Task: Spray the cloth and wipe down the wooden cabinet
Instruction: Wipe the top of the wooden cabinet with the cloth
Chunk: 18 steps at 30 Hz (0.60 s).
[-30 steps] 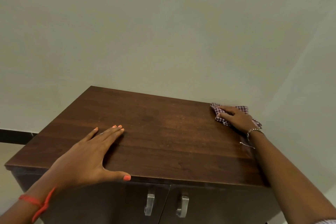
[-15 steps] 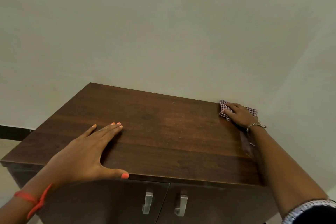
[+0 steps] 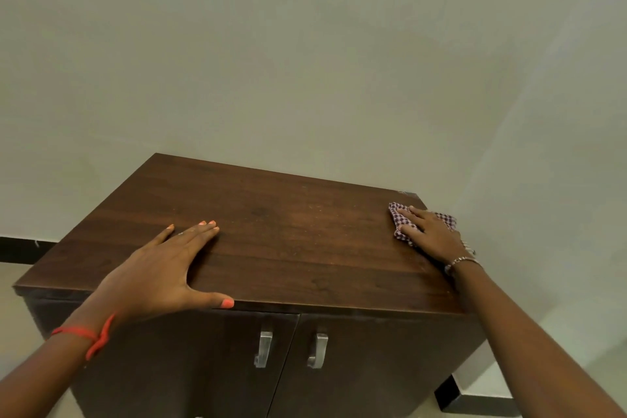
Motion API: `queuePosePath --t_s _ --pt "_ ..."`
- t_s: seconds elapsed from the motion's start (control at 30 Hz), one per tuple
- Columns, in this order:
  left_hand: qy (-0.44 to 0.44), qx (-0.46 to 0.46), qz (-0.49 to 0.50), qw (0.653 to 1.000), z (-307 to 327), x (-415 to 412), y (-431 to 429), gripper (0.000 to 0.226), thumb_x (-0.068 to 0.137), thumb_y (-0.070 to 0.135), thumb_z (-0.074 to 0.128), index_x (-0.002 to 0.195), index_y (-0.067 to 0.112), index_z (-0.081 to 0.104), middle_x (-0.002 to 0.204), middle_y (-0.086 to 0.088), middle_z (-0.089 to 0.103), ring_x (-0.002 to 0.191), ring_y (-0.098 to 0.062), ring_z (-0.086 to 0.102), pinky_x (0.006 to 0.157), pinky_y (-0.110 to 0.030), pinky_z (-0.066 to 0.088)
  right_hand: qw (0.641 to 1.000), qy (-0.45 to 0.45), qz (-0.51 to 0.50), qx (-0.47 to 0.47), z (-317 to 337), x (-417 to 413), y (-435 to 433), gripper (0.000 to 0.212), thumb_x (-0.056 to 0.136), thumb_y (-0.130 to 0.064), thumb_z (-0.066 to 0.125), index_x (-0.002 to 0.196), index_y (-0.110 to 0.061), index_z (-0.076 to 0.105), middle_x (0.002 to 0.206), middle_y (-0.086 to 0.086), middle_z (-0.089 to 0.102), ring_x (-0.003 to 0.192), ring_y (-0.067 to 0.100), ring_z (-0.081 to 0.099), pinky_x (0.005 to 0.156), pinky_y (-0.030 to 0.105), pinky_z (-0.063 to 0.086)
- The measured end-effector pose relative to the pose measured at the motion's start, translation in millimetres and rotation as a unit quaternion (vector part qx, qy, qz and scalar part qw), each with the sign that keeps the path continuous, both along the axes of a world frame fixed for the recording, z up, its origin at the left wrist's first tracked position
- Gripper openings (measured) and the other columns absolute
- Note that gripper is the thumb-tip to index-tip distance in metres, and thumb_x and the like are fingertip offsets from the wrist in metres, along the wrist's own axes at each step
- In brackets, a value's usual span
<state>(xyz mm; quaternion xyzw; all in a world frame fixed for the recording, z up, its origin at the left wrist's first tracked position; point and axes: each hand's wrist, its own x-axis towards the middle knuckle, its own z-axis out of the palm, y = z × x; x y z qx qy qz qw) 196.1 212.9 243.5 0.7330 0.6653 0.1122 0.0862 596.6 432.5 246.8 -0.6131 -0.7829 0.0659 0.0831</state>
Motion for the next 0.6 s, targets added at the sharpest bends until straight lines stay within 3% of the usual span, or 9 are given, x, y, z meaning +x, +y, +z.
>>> queuePosePath --t_s 0.13,0.23,0.37,0.43,0.6 --pt "0.004 -0.004 0.000 1.000 0.3 -0.1 0.8 0.131 0.038 0.100 0.020 0.146 0.028 -0.003 0.153 0.014 -0.004 0.127 0.007 -0.007 0.109 -0.023 -0.011 0.996 -0.014 0.081 -0.024 3.1 -4.3 -44.7 0.055 0.081 -0.068 0.024 0.134 -0.055 0.021 0.151 -0.021 0.017 0.142 0.007 0.011 0.113 0.056 0.006" --pt "0.012 -0.007 0.000 1.000 -0.1 -0.5 1.0 0.131 0.038 0.099 0.018 0.146 0.028 -0.005 0.154 0.012 -0.005 0.126 0.008 -0.008 0.107 -0.023 -0.012 0.993 0.011 0.114 -0.015 4.1 16.7 -78.9 0.067 0.063 -0.090 0.012 0.124 -0.063 0.019 0.147 -0.026 0.015 0.141 0.005 0.011 0.114 0.052 0.008" --pt "0.018 -0.012 0.001 1.000 0.0 -0.3 1.4 0.132 0.037 0.099 0.017 0.146 0.027 -0.006 0.154 0.012 -0.005 0.125 0.007 -0.008 0.107 -0.023 -0.011 0.999 0.013 0.034 0.007 1.5 31.8 -78.9 0.088 0.048 -0.097 -0.004 0.126 -0.063 0.017 0.152 -0.020 0.018 0.142 0.010 0.012 0.109 0.054 0.022" --pt "0.014 -0.007 0.000 1.000 -1.3 -1.7 2.2 0.133 0.037 0.100 0.018 0.146 0.027 -0.004 0.154 0.011 -0.003 0.127 0.007 -0.006 0.108 -0.024 -0.010 1.000 -0.004 0.018 0.019 2.3 22.7 -80.3 0.096 0.046 -0.096 -0.009 0.131 -0.058 0.016 0.153 -0.019 0.017 0.142 0.009 0.011 0.110 0.055 0.021" --pt "0.007 0.003 -0.004 1.000 -5.1 -3.8 4.0 0.131 0.039 0.100 0.020 0.146 0.027 -0.002 0.155 0.011 -0.001 0.135 0.003 -0.001 0.110 -0.025 -0.008 0.991 0.030 0.128 0.020 -9.7 24.7 -122.7 0.062 0.066 -0.088 0.008 0.124 -0.070 0.023 0.143 -0.035 0.014 0.140 -0.002 0.010 0.116 0.050 0.002"
